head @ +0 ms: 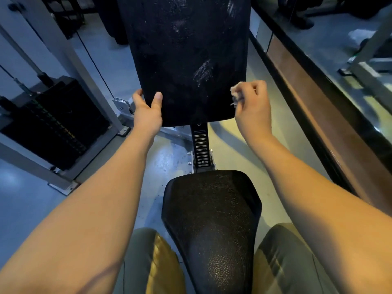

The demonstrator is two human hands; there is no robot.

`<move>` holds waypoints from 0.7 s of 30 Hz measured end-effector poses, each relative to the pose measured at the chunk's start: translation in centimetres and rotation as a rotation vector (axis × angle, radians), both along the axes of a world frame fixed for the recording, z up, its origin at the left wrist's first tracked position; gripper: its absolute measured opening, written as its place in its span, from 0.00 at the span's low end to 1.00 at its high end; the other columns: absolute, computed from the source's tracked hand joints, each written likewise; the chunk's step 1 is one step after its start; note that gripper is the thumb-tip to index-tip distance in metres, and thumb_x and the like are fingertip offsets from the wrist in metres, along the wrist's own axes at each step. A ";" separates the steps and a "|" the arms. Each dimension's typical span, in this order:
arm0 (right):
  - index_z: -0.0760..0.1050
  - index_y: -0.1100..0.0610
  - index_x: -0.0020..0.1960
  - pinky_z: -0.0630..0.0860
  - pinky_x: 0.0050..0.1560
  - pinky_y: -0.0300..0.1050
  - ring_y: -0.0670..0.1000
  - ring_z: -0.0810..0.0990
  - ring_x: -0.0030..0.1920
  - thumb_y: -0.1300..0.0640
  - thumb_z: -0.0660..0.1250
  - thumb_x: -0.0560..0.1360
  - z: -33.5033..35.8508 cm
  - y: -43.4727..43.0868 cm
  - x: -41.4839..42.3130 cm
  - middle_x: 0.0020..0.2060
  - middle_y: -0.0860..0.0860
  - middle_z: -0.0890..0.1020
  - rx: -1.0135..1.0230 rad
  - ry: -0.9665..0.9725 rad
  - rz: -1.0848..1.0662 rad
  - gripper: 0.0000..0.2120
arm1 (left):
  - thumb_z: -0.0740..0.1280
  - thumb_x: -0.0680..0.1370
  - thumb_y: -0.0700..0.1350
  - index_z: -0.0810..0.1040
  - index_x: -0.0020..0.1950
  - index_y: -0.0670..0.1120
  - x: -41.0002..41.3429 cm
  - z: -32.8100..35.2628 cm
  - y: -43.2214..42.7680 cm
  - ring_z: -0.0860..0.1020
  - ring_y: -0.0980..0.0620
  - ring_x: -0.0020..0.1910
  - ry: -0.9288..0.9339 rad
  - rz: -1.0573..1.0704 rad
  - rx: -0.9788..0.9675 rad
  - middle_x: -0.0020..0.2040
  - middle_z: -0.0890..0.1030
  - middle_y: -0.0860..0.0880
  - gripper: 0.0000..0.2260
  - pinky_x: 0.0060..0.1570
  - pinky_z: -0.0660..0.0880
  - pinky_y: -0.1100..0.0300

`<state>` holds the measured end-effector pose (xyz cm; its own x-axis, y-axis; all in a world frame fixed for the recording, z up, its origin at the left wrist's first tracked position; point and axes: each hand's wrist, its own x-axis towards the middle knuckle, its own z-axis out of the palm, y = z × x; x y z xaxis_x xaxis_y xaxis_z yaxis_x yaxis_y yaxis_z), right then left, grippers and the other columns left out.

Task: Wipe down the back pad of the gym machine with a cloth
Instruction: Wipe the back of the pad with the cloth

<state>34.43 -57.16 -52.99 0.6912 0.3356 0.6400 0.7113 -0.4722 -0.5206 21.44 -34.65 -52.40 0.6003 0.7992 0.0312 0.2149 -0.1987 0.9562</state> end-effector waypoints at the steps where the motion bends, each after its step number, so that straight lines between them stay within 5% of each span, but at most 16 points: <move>1: 0.77 0.57 0.53 0.76 0.49 0.46 0.57 0.75 0.53 0.69 0.65 0.77 -0.9 -0.1 -0.7 0.53 0.54 0.73 -0.074 -0.019 -0.001 0.10 | 0.61 0.83 0.58 0.56 0.78 0.52 0.0 -0.1 0.0 0.74 0.53 0.65 0.000 -0.001 0.002 0.69 0.73 0.53 0.26 0.62 0.70 0.59; 5: 0.78 0.59 0.54 0.79 0.50 0.53 0.55 0.74 0.54 0.69 0.67 0.77 -3.8 -1.2 -3.0 0.54 0.55 0.74 -0.252 0.028 0.103 0.09 | 0.60 0.84 0.57 0.57 0.78 0.52 0.0 0.2 -0.3 0.74 0.53 0.63 0.012 0.015 0.014 0.69 0.73 0.52 0.25 0.59 0.70 0.59; 12: 0.78 0.55 0.61 0.81 0.47 0.53 0.56 0.79 0.46 0.65 0.63 0.79 -1.5 3.0 -3.0 0.52 0.52 0.71 0.089 0.122 0.030 0.13 | 0.60 0.83 0.58 0.55 0.78 0.52 0.1 0.1 -0.3 0.73 0.51 0.67 0.014 0.007 0.006 0.72 0.72 0.50 0.27 0.67 0.71 0.54; 18: 0.78 0.64 0.56 0.79 0.42 0.52 0.54 0.74 0.46 0.68 0.67 0.76 -2.0 4.9 -5.1 0.49 0.57 0.73 -0.231 -0.039 0.239 0.09 | 0.61 0.83 0.59 0.57 0.77 0.53 0.0 0.1 -0.1 0.74 0.52 0.65 0.023 0.006 0.020 0.70 0.73 0.51 0.26 0.65 0.72 0.55; 21: 0.79 0.63 0.56 0.79 0.44 0.41 0.48 0.74 0.44 0.67 0.65 0.79 -0.8 2.5 -2.5 0.50 0.53 0.72 -0.027 0.072 0.103 0.08 | 0.60 0.84 0.58 0.56 0.78 0.52 0.0 0.1 -0.3 0.73 0.52 0.64 0.019 -0.003 0.005 0.69 0.72 0.53 0.26 0.66 0.71 0.56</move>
